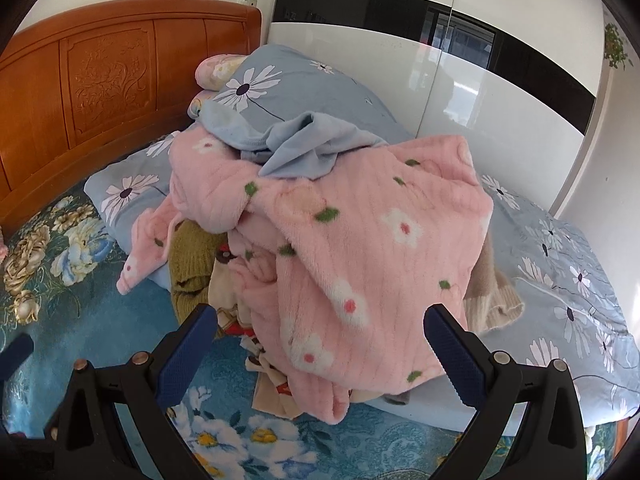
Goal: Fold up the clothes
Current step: 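Grasp the light blue t-shirt in the pile with the right gripper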
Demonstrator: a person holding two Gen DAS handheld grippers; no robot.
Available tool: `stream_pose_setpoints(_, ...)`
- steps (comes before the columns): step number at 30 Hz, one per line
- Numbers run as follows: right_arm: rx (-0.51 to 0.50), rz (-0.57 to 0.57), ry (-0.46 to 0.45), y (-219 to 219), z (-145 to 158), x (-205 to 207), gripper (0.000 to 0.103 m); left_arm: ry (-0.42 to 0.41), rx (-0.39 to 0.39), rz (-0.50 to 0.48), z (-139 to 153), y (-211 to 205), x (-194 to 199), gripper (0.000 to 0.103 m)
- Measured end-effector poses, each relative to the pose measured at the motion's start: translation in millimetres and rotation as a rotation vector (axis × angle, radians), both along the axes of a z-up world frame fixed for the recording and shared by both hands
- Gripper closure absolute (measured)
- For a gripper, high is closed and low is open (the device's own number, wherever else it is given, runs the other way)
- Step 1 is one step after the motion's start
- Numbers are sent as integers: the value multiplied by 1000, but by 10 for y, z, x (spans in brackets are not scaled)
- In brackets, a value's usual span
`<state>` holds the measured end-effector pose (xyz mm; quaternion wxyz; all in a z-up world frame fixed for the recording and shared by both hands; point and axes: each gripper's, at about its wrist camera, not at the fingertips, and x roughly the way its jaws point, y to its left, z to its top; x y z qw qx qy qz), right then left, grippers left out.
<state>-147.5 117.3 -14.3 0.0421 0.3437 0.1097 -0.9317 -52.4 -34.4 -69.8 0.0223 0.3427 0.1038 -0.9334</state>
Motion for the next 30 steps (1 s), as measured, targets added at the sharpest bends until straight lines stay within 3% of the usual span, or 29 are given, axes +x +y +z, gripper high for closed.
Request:
stream_pose_setpoints(3, -45, -10, 7, -22, 231, -372, 6, -9, -9, 6, -22, -61, 20, 0)
stream_pose_setpoints(6, -75, -36, -1, -73, 392, -785, 21, -15, -18, 15, -23, -122, 38, 0)
stream_pose_setpoints(8, -83, -67, -38, -117, 384, -1048, 38, -22, -22, 24, -26, -170, 52, 0)
stream_pose_setpoints(12, -119, -142, -127, -121, 244, -1409, 52, -32, -44, 38, -38, -273, 116, 0)
stream_pose_setpoints(15, -151, -189, -178, -133, 182, -1623, 70, -44, -65, 45, -57, -347, 168, 0)
stream_pose_setpoints(17, -192, -196, -177, -141, 257, -1675, 90, -55, -72, 52, -74, -390, 192, 0)
stream_pose_setpoints(21, -262, -179, -96, -116, 646, -1682, 98, -61, -77, 60, -58, -447, 245, 0)
stream_pose_setpoints(30, -259, -52, 175, -17, 1779, -1163, 103, -39, -71, 38, 140, -362, 350, 0)
